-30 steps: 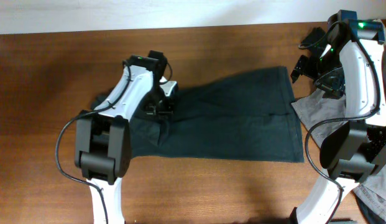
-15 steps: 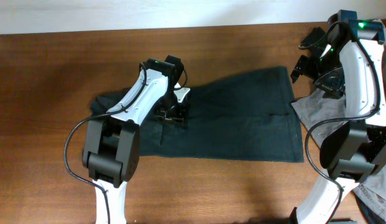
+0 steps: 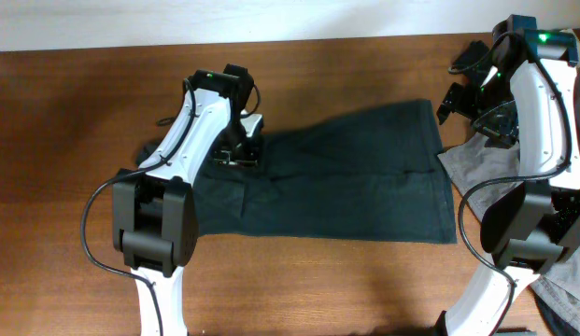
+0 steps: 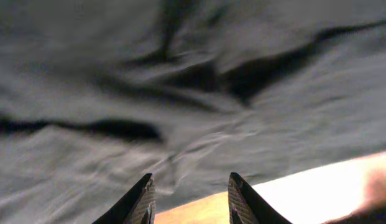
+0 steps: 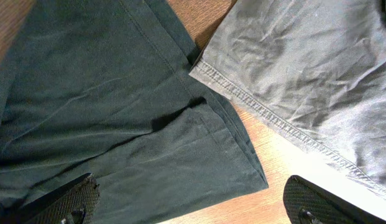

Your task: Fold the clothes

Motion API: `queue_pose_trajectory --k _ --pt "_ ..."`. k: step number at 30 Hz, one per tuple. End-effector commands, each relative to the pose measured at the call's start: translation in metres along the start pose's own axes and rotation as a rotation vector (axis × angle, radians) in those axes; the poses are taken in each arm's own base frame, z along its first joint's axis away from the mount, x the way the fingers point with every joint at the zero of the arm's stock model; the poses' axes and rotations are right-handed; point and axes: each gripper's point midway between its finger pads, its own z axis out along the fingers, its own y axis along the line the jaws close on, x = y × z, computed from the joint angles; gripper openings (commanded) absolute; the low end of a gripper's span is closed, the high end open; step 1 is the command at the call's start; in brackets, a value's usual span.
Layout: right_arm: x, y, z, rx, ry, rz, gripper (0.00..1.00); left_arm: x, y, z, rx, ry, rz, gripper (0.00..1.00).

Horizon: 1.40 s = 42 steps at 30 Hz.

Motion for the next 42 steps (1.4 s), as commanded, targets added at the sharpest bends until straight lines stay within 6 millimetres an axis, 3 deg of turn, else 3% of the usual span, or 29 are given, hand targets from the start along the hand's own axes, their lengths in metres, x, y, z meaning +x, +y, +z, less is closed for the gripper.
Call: queue_pose_trajectory --k 1,10,16,30,31,38,42 --pt "0.0 -0.002 0.001 0.02 -0.002 0.0 0.99 0.008 0.019 0.009 -0.117 0.027 -0.114 0.42" --pt "-0.001 -0.002 0.001 0.019 -0.005 0.0 0.99 0.012 0.024 0.036 -0.123 0.039 -0.195 0.47" --pt "-0.001 -0.002 0.001 0.019 -0.006 0.0 0.99 0.004 0.025 0.039 -0.116 0.003 -0.242 0.47" --pt "-0.001 -0.002 0.001 0.019 -0.006 0.0 0.99 0.008 0.032 0.05 -0.148 0.013 -0.246 0.45" --pt "-0.001 -0.002 0.001 0.019 -0.006 0.0 0.99 0.008 0.033 0.05 -0.154 0.012 -0.246 0.43" --pt "-0.001 -0.001 0.001 0.018 -0.008 0.0 0.99 0.011 0.035 0.05 -0.162 0.021 -0.246 0.02" --pt "-0.001 -0.001 0.001 0.018 -0.008 0.0 0.99 0.016 0.037 0.049 -0.178 0.041 -0.248 0.01"
